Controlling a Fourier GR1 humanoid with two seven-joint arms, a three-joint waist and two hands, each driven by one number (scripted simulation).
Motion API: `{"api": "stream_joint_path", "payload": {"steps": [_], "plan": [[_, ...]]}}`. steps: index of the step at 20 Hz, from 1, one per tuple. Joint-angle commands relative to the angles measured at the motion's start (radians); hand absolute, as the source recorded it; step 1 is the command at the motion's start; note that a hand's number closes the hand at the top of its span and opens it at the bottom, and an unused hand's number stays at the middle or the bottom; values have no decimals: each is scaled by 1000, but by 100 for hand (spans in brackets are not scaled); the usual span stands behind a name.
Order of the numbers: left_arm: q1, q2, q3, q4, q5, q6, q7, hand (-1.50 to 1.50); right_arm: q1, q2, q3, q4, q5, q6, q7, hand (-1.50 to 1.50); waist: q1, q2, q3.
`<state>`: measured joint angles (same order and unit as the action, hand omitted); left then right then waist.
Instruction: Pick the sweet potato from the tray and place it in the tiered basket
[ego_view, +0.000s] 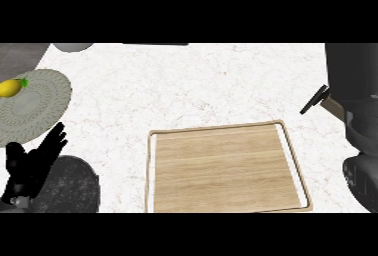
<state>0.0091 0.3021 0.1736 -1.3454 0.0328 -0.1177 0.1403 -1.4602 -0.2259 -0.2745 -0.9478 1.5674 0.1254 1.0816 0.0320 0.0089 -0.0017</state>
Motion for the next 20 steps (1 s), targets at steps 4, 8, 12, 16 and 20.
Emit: {"api": "stream_joint_path", "payload": {"steps": [4,8,12,16,20], "plan": [[9,-10,2,13,-15,10,-21,0,-17,-139,-100,156,-38,-183,-69,150,-5,0,1],[-44,-14,-5,10,-20,23,17,0,-27,-190,-181,197,-117,-359,-173,150,2,9,2],[34,18,19,-38,20,-39,9,0,-17,-259,-217,291,-161,-401,-249,150,4,1,2],[0,1,7,-24,0,-15,27,0,-10,-333,-246,395,-192,-475,-341,150,4,5,2],[16,-6,7,-41,-10,7,30,0,22,-408,-54,496,26,-210,-345,150,-11,4,-3]]}}
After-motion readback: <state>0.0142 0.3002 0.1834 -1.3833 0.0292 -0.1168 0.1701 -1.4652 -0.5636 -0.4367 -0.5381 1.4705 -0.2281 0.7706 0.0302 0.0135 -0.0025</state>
